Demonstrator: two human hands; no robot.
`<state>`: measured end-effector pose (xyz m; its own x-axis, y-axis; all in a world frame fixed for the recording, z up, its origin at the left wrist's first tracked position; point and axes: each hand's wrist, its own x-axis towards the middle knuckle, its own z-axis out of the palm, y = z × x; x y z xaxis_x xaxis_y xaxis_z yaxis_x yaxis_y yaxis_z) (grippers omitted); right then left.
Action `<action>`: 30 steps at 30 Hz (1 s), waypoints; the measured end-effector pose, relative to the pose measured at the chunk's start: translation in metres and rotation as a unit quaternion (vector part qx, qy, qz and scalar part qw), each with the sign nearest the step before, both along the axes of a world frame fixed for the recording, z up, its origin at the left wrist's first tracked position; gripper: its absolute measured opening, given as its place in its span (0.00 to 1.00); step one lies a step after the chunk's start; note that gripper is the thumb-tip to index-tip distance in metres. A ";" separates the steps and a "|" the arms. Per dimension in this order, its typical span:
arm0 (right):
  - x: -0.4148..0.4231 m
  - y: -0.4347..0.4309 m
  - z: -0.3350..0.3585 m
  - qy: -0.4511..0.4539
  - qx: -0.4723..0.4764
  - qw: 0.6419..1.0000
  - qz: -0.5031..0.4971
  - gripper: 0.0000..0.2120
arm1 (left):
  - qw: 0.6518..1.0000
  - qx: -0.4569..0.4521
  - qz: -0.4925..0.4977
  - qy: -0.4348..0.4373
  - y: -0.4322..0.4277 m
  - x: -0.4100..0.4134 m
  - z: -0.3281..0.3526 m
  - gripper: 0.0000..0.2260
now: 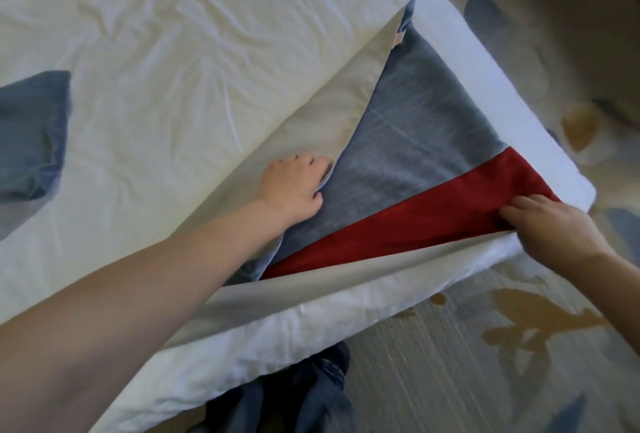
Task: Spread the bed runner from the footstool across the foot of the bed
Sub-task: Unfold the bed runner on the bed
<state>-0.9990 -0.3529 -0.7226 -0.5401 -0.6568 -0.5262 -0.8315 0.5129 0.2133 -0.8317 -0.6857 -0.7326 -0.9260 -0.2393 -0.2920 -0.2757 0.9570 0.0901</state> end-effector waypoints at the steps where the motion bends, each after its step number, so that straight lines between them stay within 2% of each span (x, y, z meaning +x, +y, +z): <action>1: 0.002 -0.005 -0.001 -0.001 0.000 1.000 -0.011 0.15 | 1.000 0.001 0.008 0.002 0.005 -0.004 -0.003 0.20; 4: 0.013 -0.027 -0.001 -0.027 -0.031 0.999 -0.008 0.14 | 1.000 -0.004 0.023 0.016 0.013 -0.014 -0.013 0.20; 9: 0.027 -0.089 -0.001 -0.057 -0.187 0.981 0.016 0.13 | 0.999 0.000 0.030 0.036 0.000 -0.020 -0.020 0.16; 11: 0.030 -0.125 -0.003 -0.058 -0.210 0.976 0.022 0.11 | 0.999 0.015 0.024 0.030 -0.009 -0.015 -0.020 0.15; 13: 0.032 -0.161 -0.008 -0.064 -0.227 0.972 0.010 0.15 | 0.999 0.034 0.011 0.021 -0.016 -0.009 -0.019 0.12; 18: 0.031 -0.247 -0.019 -0.063 -0.267 0.961 -0.037 0.31 | 1.000 0.025 -0.015 0.011 -0.042 -0.005 -0.019 0.08; 20: 0.027 -0.274 -0.021 -0.055 -0.258 0.962 -0.077 0.26 | 1.000 0.027 -0.006 0.005 -0.062 -0.005 -0.020 0.08; 23: 0.019 -0.303 -0.025 -0.027 -0.227 0.967 -0.108 0.10 | 1.000 0.018 0.016 0.017 -0.102 -0.004 -0.020 0.08; 27: 0.007 -0.336 -0.017 -0.034 -0.226 0.964 -0.134 0.10 | 0.999 -0.001 0.024 0.040 -0.159 -0.007 -0.010 0.08; 30: -0.001 -0.363 -0.006 -0.057 -0.262 0.956 -0.122 0.17 | 0.998 -0.037 0.030 0.043 -0.207 -0.017 0.002 0.09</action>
<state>-0.9999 -0.7162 -0.7286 -0.6695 -0.7079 -0.2251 -0.6757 0.7062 -0.2113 -0.8486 -0.8928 -0.7307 -0.9297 -0.3138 -0.1927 -0.3280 0.9436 0.0460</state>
